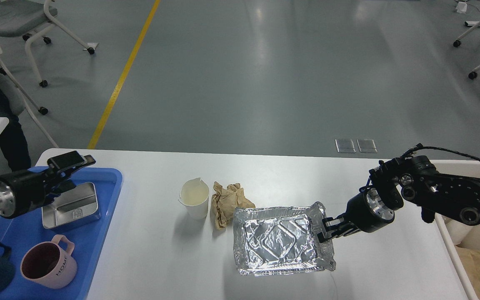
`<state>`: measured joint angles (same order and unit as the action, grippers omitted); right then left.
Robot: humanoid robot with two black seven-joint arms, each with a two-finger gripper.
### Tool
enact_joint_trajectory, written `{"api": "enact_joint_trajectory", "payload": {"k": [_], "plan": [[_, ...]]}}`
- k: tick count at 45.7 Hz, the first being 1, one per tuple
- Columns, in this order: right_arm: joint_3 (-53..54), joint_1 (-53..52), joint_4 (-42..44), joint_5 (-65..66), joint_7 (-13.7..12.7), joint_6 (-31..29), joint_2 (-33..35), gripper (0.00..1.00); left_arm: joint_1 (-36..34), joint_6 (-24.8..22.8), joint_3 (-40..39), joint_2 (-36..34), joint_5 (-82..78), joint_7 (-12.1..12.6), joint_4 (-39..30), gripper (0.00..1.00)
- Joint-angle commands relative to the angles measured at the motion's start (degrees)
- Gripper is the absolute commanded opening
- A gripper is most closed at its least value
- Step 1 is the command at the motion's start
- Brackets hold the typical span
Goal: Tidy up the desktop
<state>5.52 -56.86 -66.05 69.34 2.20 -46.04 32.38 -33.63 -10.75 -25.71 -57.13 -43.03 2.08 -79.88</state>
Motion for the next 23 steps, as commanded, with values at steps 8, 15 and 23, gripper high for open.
{"api": "enact_joint_trajectory", "payload": {"k": [8,15,23], "plan": [[0.0,0.2,0.0,0.0,0.0,0.3,0.0,0.00,-10.1,2.3,15.0,15.3,0.0,0.4,8.6,0.97],[0.2,0.3,0.0,0.0,0.0,0.3,0.1,0.00,-11.8,2.3,17.6,17.7,-0.1,1.2,9.4,0.96],[0.2,0.3,0.0,0.0,0.0,0.3,-0.1,0.00,-13.7,2.8,20.3,19.1,-0.2,1.2,11.1,0.96]]}}
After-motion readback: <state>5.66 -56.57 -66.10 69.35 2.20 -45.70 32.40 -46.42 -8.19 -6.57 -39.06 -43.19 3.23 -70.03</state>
